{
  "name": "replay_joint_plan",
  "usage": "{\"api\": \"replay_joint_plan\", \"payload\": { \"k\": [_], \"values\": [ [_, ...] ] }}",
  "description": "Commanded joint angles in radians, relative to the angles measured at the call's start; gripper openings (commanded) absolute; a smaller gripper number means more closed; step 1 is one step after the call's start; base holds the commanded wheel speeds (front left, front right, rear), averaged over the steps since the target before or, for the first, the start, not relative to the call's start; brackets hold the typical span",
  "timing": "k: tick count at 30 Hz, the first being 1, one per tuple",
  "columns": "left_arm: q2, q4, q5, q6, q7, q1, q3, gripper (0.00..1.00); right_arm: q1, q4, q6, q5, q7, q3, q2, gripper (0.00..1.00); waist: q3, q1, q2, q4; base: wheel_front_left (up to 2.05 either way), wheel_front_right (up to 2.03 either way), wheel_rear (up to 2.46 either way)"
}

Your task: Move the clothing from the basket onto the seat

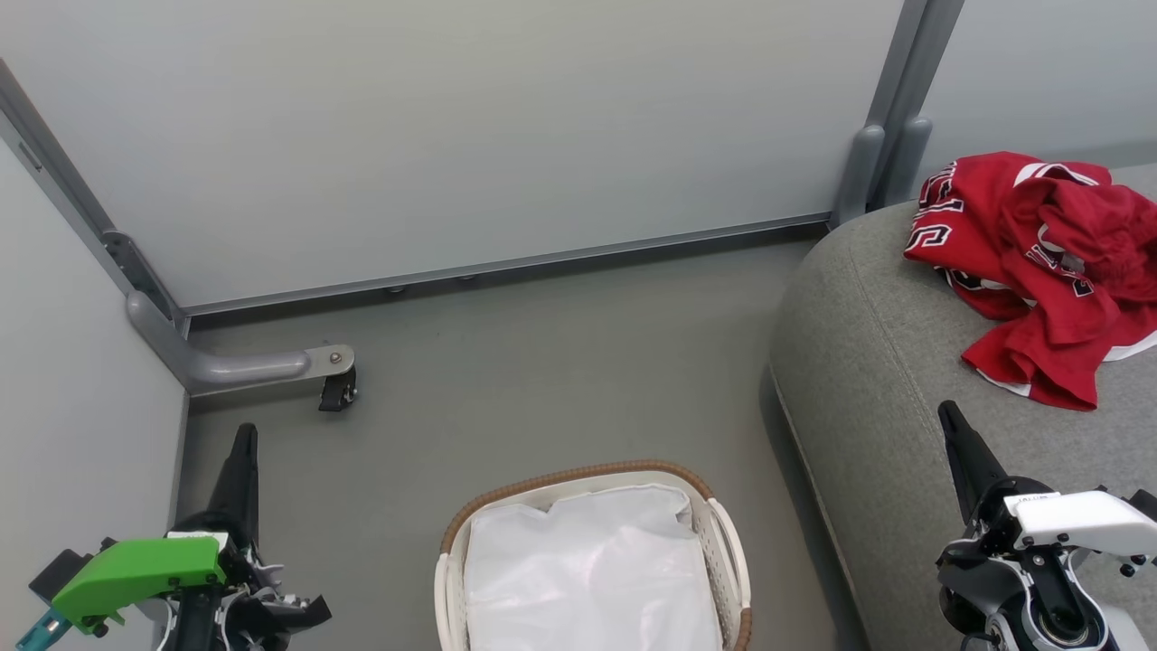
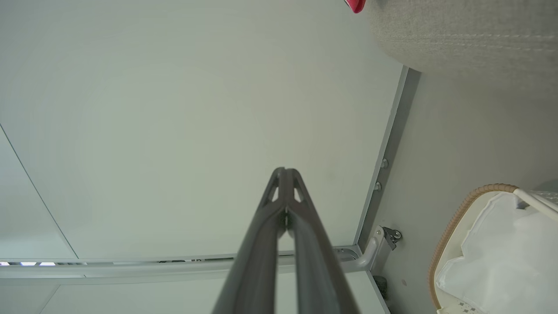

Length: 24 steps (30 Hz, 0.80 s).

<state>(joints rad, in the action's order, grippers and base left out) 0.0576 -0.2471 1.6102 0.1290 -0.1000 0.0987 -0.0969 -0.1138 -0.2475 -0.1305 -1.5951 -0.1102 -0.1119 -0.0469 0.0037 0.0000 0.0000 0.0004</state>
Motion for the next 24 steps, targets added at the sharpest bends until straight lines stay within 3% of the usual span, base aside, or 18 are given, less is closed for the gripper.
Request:
{"api": "replay_joint_plan", "payload": {
  "k": [1, 24],
  "values": [
    [0.006, 0.005, 0.017, 0.003, -0.006, 0.015, -0.006, 0.0, 0.01, 0.005, 0.0, -0.02, -0.007, -0.005, -0.006, 0.0, 0.0, 0.0, 0.0, 0.0, 0.0, 0.0, 0.0],
    [0.002, 0.004, 0.009, 0.003, -0.01, 0.013, -0.01, 0.0, 0.01, 0.005, 0.0, -0.019, -0.007, -0.004, -0.006, 0.0, -0.001, 0.0, 0.0, 0.0, 0.0, 0.0, 0.0]
  ]
}}
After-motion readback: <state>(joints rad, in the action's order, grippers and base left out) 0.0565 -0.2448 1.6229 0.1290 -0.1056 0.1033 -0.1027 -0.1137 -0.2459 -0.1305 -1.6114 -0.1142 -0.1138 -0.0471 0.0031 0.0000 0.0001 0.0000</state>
